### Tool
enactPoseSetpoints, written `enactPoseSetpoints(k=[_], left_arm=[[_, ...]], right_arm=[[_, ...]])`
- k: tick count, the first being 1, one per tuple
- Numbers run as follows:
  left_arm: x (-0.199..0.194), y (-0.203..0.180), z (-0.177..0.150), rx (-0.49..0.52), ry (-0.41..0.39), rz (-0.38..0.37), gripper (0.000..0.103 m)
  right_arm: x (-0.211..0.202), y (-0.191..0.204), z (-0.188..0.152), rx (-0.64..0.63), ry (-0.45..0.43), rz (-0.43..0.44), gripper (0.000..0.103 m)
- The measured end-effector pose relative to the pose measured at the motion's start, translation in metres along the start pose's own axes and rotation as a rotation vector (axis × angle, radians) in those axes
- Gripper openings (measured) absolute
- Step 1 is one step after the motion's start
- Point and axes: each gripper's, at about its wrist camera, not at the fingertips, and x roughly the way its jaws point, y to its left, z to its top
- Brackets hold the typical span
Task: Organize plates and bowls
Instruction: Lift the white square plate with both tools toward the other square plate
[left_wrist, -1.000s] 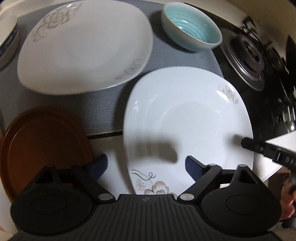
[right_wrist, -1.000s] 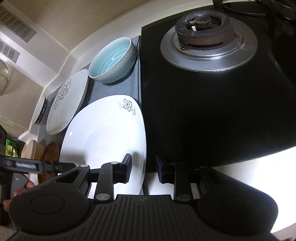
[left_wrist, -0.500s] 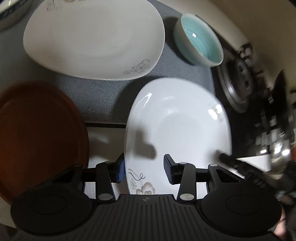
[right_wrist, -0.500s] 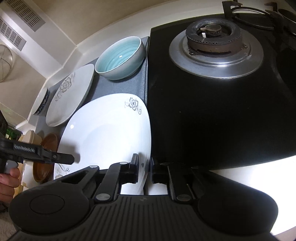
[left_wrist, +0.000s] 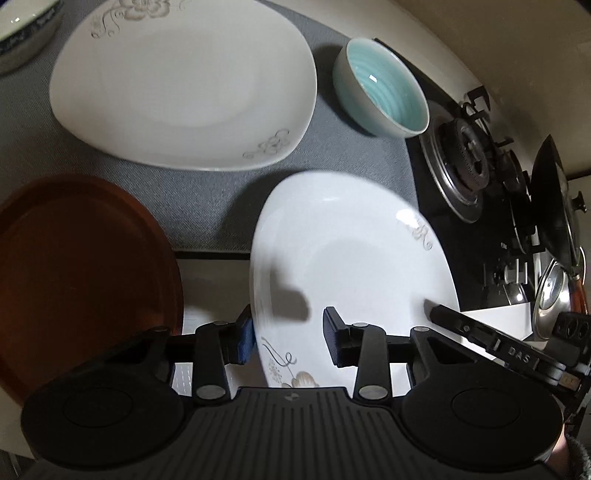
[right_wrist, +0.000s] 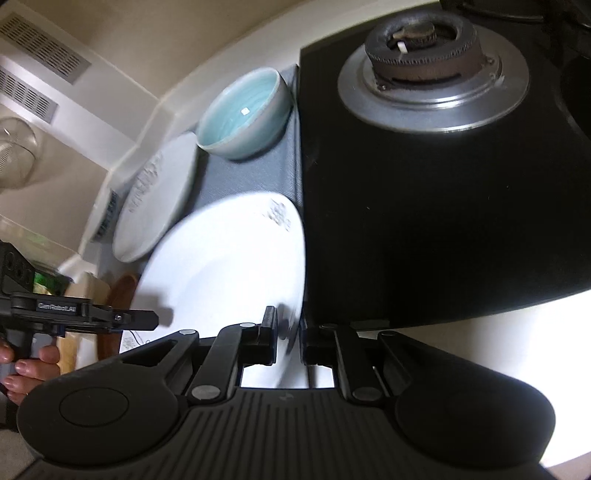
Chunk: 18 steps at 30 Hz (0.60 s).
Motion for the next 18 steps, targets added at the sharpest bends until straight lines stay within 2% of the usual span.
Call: enactPoseSetpoints(k=[9,18], left_arm=[[-0.026,-0.007,0.006,0.024,-0.013,-0.004,0.039],[-0.058,0.009,0.018,0.017,-0.054,0.027,0.039]], right_arm=[[-0.020,0.020,0.006,-0.005,-0.050,0.016,0.013],[0.001,0.051,0.022,-0.039,-0.051,0.030,0.013]])
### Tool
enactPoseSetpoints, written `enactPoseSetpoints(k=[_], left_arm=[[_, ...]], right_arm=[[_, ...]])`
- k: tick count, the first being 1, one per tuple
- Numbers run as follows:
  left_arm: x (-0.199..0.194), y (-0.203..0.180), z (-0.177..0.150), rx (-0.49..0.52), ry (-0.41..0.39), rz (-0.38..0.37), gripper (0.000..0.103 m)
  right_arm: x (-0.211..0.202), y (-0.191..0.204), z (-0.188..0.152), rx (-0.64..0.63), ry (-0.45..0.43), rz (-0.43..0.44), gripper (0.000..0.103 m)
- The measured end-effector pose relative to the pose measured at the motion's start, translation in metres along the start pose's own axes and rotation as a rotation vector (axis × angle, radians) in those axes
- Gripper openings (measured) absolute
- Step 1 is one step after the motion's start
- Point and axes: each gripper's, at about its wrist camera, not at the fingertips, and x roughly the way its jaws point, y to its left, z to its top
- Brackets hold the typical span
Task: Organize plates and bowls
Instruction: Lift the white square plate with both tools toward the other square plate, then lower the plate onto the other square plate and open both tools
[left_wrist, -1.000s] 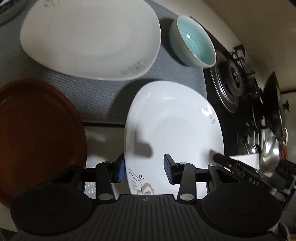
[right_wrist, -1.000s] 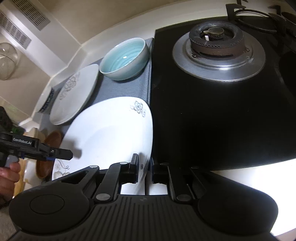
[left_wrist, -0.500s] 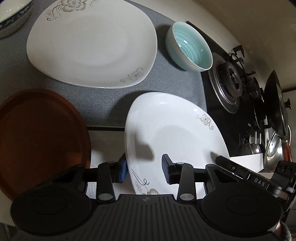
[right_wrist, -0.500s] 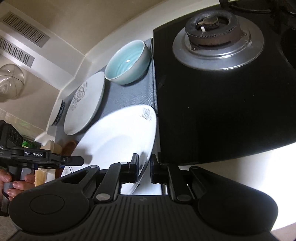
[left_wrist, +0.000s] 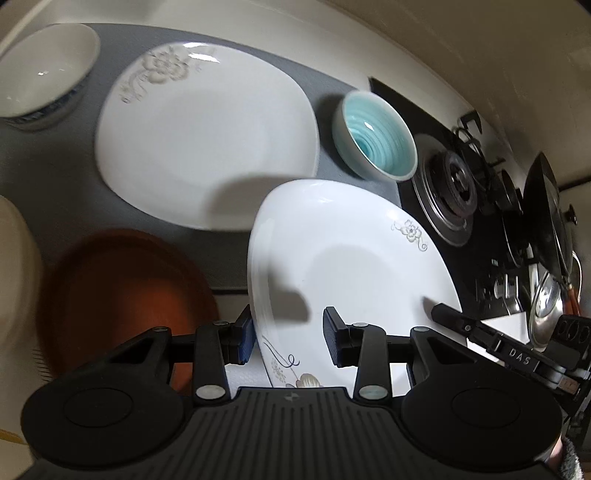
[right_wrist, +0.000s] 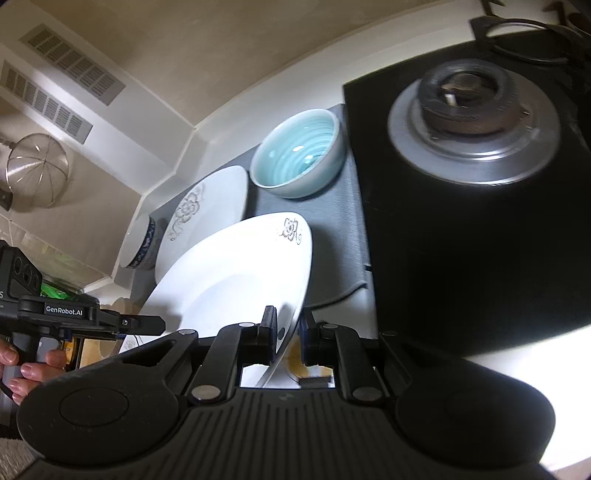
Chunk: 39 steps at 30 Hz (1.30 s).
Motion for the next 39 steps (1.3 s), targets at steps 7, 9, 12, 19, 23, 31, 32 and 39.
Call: enactPoseSetpoints(k=[7,9,12,19,23,31,32,39], left_arm=[[-0.020,0.023,0.018,-0.002,-0.039,0.036,0.040],[-0.023,0.030,0.024,-0.003,-0.047,0.041,0.040],[-0.024,0.047,0.034,-0.032,-0.050,0.018,0.040],[-0.026,0.069,0.057,-0.046,-0.078,0.083,0.042],[-0.023,0.090,0.075,-0.092,-0.081,0.075,0.042],[-0.014,0.102,0.092,-0.104,-0.082,0.100,0.042],[-0.013,0.105,0.094,-0.106,-0.083,0.099,0.042],[-0.006,0.107,0.099,-0.111,-0.090,0.110,0.042]], right_arm=[[0.029,0.027,0.013,-0.016,0.026,0.014,0.013],[0.037,0.039,0.021,-0.050,0.031,0.012,0.014],[0.047,0.049,0.032,-0.066,0.033,0.017,0.014],[0.084,0.076,0.051,-0.111,0.060,0.000,0.014],[0.109,0.081,0.061,-0.110,0.082,0.005,0.014],[0.137,0.088,0.068,-0.123,0.110,-0.022,0.016],[0.139,0.089,0.067,-0.124,0.110,-0.022,0.016],[0.144,0.090,0.065,-0.119,0.090,-0.045,0.016]])
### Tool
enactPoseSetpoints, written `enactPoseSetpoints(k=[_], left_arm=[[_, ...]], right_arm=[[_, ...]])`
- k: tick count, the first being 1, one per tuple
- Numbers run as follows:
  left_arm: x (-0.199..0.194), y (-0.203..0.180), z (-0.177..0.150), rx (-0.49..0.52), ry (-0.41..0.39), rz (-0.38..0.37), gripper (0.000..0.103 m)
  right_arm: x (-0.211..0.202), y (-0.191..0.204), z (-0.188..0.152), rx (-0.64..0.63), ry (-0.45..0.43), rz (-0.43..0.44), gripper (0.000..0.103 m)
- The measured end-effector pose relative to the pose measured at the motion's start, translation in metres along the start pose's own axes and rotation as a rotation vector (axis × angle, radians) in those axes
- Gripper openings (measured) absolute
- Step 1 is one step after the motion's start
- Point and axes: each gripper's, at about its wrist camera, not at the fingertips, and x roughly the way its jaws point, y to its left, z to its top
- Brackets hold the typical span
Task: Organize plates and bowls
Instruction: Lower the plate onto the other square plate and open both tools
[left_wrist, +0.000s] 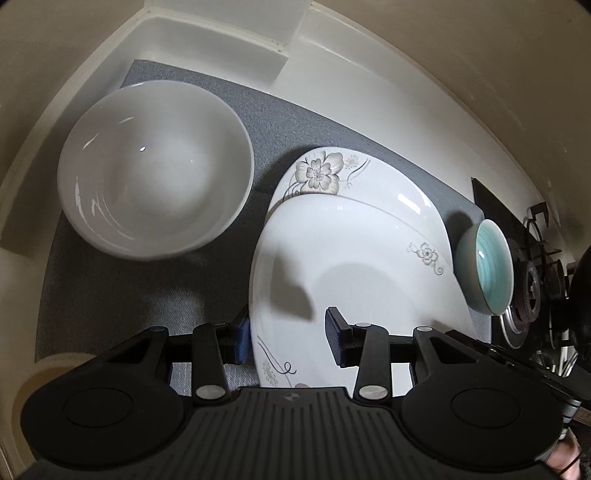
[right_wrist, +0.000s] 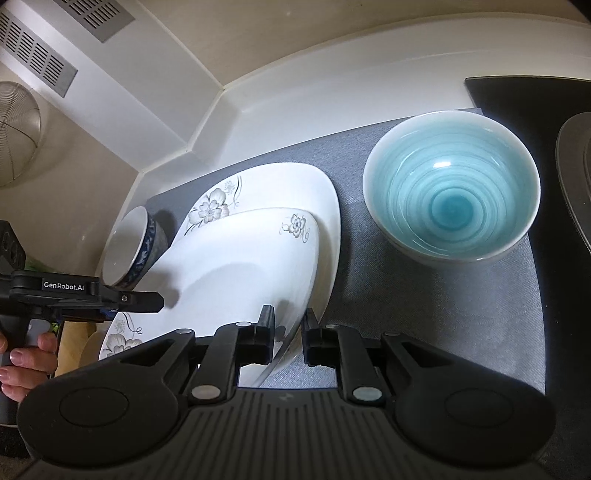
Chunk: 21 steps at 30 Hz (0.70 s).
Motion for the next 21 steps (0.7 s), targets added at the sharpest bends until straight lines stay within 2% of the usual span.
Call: enactPoseSetpoints(k=[2,7,11,15,18,20,21], left_arm=[[0.004,0.002,-0.001,-0.006,0.005,0.008,0.042],[0.007,0.009,-0.002,-0.040,0.005,-0.037,0.042],[0.003,0.012,-0.006,-0.072,0.009,-0.062,0.043],[-0.004,0.007,-0.019,-0.044,-0.018,-0.045,0.042],[-0.004,0.001,-0.028,-0.006,-0.023,-0.023,0.038],[-0.001,-0.001,-0.032,0.005,-0.027,0.004,0.026],[0.002,0.000,-0.033,-0.004,-0.018,-0.005,0.024]], right_arm=[[0.001,-0.001,-0.002,0.008,-0.005,0.000,0.015],[-0.003,-0.004,-0.004,0.053,-0.044,-0.009,0.013],[-0.004,-0.002,-0.003,0.034,-0.058,-0.032,0.012],[-0.006,-0.006,-0.002,0.045,-0.066,-0.025,0.011],[-0.004,-0.004,-0.001,0.031,-0.072,-0.041,0.012],[-0.004,-0.001,0.000,0.018,-0.069,-0.072,0.013],[-0.003,0.002,0.001,-0.005,-0.056,-0.113,0.014]])
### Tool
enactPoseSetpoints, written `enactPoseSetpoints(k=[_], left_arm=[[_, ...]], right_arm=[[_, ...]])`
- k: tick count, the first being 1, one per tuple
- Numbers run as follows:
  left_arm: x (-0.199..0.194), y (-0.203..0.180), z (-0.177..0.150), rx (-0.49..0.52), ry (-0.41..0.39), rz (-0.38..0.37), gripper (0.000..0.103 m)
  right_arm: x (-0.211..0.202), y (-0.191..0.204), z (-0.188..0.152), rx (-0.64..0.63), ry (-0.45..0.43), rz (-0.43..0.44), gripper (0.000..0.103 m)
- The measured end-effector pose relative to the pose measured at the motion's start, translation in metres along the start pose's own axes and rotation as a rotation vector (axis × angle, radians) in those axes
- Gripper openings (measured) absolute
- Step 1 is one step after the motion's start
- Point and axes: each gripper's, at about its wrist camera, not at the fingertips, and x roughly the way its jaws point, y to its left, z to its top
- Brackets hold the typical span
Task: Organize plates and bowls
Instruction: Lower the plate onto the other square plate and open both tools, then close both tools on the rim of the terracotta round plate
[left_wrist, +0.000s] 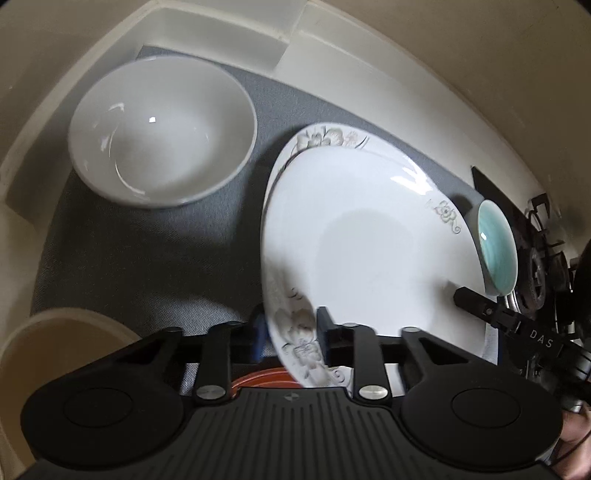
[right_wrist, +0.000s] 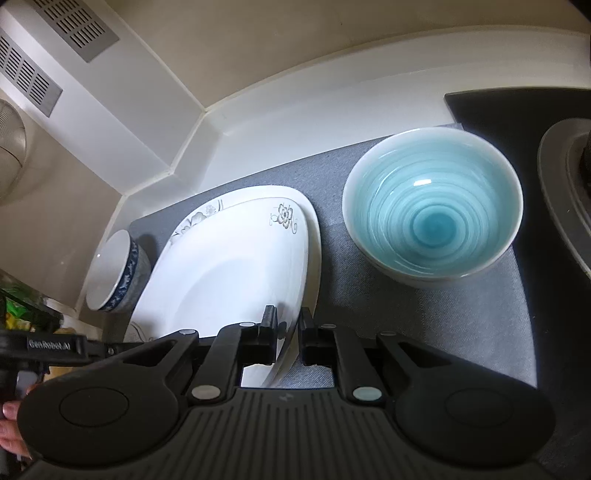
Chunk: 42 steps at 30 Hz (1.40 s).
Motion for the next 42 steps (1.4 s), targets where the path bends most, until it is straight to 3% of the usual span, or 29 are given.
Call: enactPoseSetpoints(k=[1,9,14,17,19,21,23,27,31,34,42], left_arm=[[0.001,0.002,-0.001,-0.015,-0.004,-0.014,0.025],[0.002,0.010,-0.005,-0.067,-0.031,-0.036,0.025],[-0.001,0.011,-0.007,-0.057,-0.062,-0.013,0.025],[-0.001,0.006,-0.005,-0.030,-0.080,0.019,0.026],[-0.002,0.005,-0.006,-0.024,-0.078,0.026,0.027],[-0.003,0.005,-0.006,-0.013,-0.077,0.026,0.026],[-0.002,0.006,-0.005,-0.012,-0.079,0.017,0.026],[-0.001,0.007,-0.003,0.000,-0.100,0.022,0.026],[-0.011,-0.007,-0.007,0.056,-0.107,0.088,0.026],[-0.023,-0.011,-0.014,0.055,-0.113,0.069,0.026],[-0.043,-0.018,-0.032,0.068,-0.112,0.048,0.028]], right_arm=[[0.000,0.002,-0.002,-0.022,0.006,-0.028,0.016],[0.001,-0.005,-0.005,0.017,0.014,-0.013,0.020],[-0.004,-0.016,-0.016,0.077,0.011,-0.020,0.077],[-0.008,-0.021,-0.021,0.105,-0.008,-0.001,0.087],[-0.008,-0.022,-0.022,0.115,-0.008,0.025,0.087],[-0.009,-0.018,-0.023,0.091,-0.006,0.049,0.075],[-0.007,-0.011,-0.023,0.041,0.012,0.034,0.032],[-0.003,-0.010,-0.022,0.079,0.014,0.052,0.027],[-0.011,-0.004,-0.025,0.082,0.002,0.018,0.030],[-0.013,0.007,-0.035,-0.005,0.049,0.047,0.043],[0.009,0.056,-0.065,-0.188,0.213,0.199,0.043]])
